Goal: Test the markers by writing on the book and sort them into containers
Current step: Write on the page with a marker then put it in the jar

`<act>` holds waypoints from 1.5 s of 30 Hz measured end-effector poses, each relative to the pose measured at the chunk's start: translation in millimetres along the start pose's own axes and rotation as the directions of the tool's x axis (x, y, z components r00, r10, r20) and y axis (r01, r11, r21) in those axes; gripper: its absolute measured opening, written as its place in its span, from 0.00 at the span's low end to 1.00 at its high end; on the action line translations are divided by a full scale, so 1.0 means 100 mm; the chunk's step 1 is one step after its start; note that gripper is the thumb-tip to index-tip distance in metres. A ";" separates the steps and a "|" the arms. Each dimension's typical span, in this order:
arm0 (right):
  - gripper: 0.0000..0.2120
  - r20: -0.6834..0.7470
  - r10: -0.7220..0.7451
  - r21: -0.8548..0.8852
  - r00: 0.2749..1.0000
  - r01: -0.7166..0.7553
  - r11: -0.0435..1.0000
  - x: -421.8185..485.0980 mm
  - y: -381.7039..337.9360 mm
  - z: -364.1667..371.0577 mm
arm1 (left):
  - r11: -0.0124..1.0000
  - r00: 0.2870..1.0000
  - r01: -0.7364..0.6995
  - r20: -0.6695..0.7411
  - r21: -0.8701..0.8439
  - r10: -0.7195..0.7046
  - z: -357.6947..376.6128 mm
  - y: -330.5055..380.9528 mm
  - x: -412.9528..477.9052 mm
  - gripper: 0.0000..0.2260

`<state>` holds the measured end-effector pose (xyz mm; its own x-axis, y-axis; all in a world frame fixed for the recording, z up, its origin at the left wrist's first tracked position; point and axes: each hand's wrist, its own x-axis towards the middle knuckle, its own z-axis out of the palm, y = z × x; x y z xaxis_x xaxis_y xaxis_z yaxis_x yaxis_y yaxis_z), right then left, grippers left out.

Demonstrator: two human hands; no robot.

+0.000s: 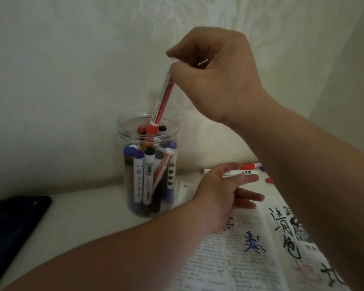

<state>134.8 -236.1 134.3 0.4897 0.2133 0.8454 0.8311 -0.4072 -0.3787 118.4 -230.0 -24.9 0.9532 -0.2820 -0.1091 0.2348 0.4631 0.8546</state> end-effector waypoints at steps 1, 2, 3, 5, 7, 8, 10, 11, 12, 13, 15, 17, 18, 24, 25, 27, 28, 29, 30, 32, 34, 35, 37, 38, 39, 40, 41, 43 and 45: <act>0.08 0.003 -0.007 -0.012 1.000 0.007 1.000 0.02 0.00 0.00 | 1.000 1.000 -0.002 0.006 0.002 0.002 0.00 0.00 0.00 0.12; 0.08 0.045 -0.011 -0.042 0.999 0.013 0.999 0.02 -0.01 0.02 | 1.000 1.000 -0.003 0.010 0.011 0.003 -0.01 0.00 0.00 0.10; 0.09 0.120 -0.010 -0.080 0.993 0.019 0.997 0.01 -0.02 0.05 | 1.000 1.000 -0.003 0.013 0.027 0.002 -0.01 -0.01 0.01 0.09; 0.10 0.276 0.022 -0.117 0.961 0.011 0.993 -0.03 -0.03 0.12 | 0.997 1.000 0.001 0.018 0.077 -0.002 -0.02 -0.03 0.02 0.10; 0.10 0.339 0.055 -0.096 0.939 -0.024 0.995 -0.04 -0.05 0.17 | 0.995 1.000 0.005 0.010 0.098 -0.006 -0.04 -0.03 0.03 0.11; 0.10 0.350 0.065 -0.099 0.935 -0.032 0.995 -0.04 -0.07 0.18 | 0.995 1.000 0.006 0.003 0.098 -0.006 -0.04 -0.03 0.02 0.11; 0.11 0.370 0.083 -0.145 0.925 -0.031 0.989 0.00 -0.10 0.19 | 0.996 1.000 0.009 -0.003 0.093 -0.009 -0.03 -0.01 0.01 0.10; 0.11 0.379 0.097 -0.176 0.920 -0.031 0.984 0.02 -0.11 0.19 | 0.996 1.000 0.010 -0.002 0.092 -0.010 -0.03 -0.01 0.00 0.09; 0.11 0.388 0.114 -0.205 0.915 -0.035 0.978 0.03 -0.12 0.21 | 0.995 1.000 0.010 -0.003 0.096 -0.010 -0.02 0.00 -0.01 0.10; 0.12 0.393 0.130 -0.230 0.910 -0.039 0.972 0.05 -0.13 0.23 | 0.995 1.000 0.009 -0.005 0.100 -0.008 -0.02 0.00 -0.02 0.11; 0.11 0.409 0.153 -0.253 0.899 -0.048 0.966 0.09 -0.17 0.27 | 0.994 1.000 -0.002 0.000 0.113 0.002 -0.01 -0.01 -0.04 0.13; 0.09 0.444 0.155 -0.224 0.883 -0.058 0.973 0.12 -0.24 0.30 | 0.992 1.000 -0.011 0.006 0.122 0.010 -0.01 -0.01 -0.04 0.12; 0.07 0.456 0.150 -0.221 0.877 -0.051 0.974 0.14 -0.27 0.31 | 0.992 1.000 -0.012 0.007 0.122 0.012 -0.01 -0.01 -0.05 0.12; 0.03 0.401 0.192 -0.416 0.896 -0.009 0.909 0.17 -0.24 0.31 | 0.989 0.999 -0.037 0.007 0.146 0.037 0.00 0.04 -0.11 0.12; 0.03 0.453 0.176 -0.389 0.874 0.016 0.921 0.15 -0.26 0.30 | 0.988 0.999 -0.041 0.012 0.150 0.039 0.00 0.04 -0.11 0.12; 0.04 0.511 0.190 -0.415 0.838 0.047 0.909 0.11 -0.24 0.31 | 0.987 0.999 -0.038 0.008 0.155 0.038 0.00 0.05 -0.13 0.12; 0.04 0.515 0.231 -0.467 0.826 0.044 0.883 0.09 -0.22 0.32 | 0.987 0.999 -0.034 0.004 0.156 0.034 0.00 0.06 -0.14 0.11; 0.06 0.526 0.272 -0.501 0.806 0.036 0.865 0.06 -0.19 0.32 | 0.987 1.000 -0.031 0.004 0.158 0.030 0.01 0.07 -0.15 0.11; 0.08 0.561 0.296 -0.492 0.774 0.023 0.871 0.04 -0.16 0.31 | 0.987 1.000 -0.029 0.007 0.160 0.028 0.01 0.07 -0.15 0.11; 0.16 0.631 0.320 -0.395 0.706 -0.062 0.916 -0.03 -0.15 0.29 | 0.985 1.000 -0.029 0.009 0.169 0.028 0.01 0.09 -0.17 0.11; 0.23 0.611 0.313 -0.318 0.727 -0.137 0.938 -0.11 -0.14 0.28 | 0.983 1.000 -0.028 0.008 0.182 0.027 0.01 0.11 -0.19 0.12; 0.24 0.569 0.281 -0.280 0.773 -0.139 0.950 -0.14 -0.10 0.27 | 0.982 1.000 -0.024 0.010 0.185 0.022 0.01 0.12 -0.19 0.12; 0.24 0.436 0.184 -0.204 0.881 -0.102 0.974 -0.19 0.00 0.23 | 0.983 1.000 -0.019 0.020 0.185 0.015 0.01 0.12 -0.21 0.12; 0.23 0.353 0.135 -0.174 0.926 -0.077 0.982 -0.22 0.04 0.19 | 0.983 1.000 -0.021 0.024 0.181 0.017 0.00 0.13 -0.21 0.12; 0.21 0.274 0.100 -0.157 0.957 -0.058 0.986 -0.24 0.09 0.11 | 0.984 0.999 -0.024 0.026 0.177 0.020 0.00 0.12 -0.21 0.12; 0.19 0.211 0.085 -0.154 0.974 -0.053 0.987 -0.27 0.12 0.01 | 0.985 0.999 -0.026 0.028 0.171 0.022 -0.01 0.11 -0.20 0.11; 0.16 0.168 0.097 -0.163 0.981 -0.069 0.984 -0.31 0.18 -0.11 | 0.987 0.999 -0.024 0.028 0.162 0.020 -0.01 0.10 -0.19 0.11; 0.09 0.144 0.188 -0.248 0.971 -0.149 0.957 -0.40 0.32 -0.38 | 0.993 1.000 -0.007 0.013 0.120 0.005 -0.01 0.06 -0.14 0.09; 0.06 0.220 0.371 -0.462 0.902 -0.239 0.854 -0.53 0.51 -0.69 | 0.991 1.000 -0.014 0.010 0.134 0.013 -0.01 0.02 -0.09 0.08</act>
<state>133.3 -329.4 96.5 0.8083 0.2365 0.5393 0.4712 -0.8089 -0.3515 110.3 -225.8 -22.5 0.9542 -0.2842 -0.0934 0.1941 0.3505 0.9162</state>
